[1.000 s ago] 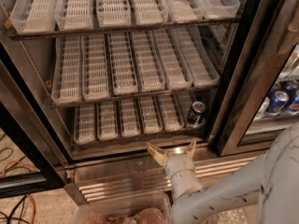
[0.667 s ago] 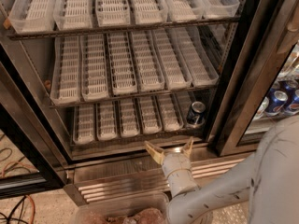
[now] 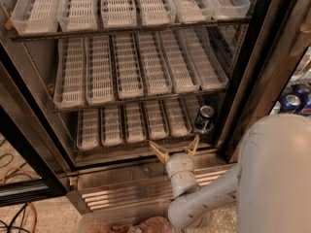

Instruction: Pick pepsi can from bottom shelf of fridge

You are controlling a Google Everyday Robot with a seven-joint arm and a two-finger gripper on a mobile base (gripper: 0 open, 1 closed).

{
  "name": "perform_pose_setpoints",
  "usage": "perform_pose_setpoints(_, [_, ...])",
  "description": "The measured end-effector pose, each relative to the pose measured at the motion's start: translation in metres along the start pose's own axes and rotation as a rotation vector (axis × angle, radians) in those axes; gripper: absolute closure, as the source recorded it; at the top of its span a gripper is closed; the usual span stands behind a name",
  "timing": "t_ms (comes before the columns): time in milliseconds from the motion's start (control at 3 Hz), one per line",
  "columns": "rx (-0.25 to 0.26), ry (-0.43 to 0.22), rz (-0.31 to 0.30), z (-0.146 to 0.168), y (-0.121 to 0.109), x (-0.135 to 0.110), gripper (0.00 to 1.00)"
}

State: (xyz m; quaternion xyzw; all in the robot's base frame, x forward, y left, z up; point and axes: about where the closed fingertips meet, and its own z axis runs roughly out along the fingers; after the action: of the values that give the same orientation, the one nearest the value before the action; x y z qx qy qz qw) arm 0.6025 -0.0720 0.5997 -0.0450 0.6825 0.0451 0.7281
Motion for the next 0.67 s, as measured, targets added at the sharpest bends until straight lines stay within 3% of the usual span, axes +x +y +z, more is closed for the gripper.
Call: perform_pose_setpoints(667, [0.041, -0.029, -0.09, 0.019, -0.022, 0.007, 0.0])
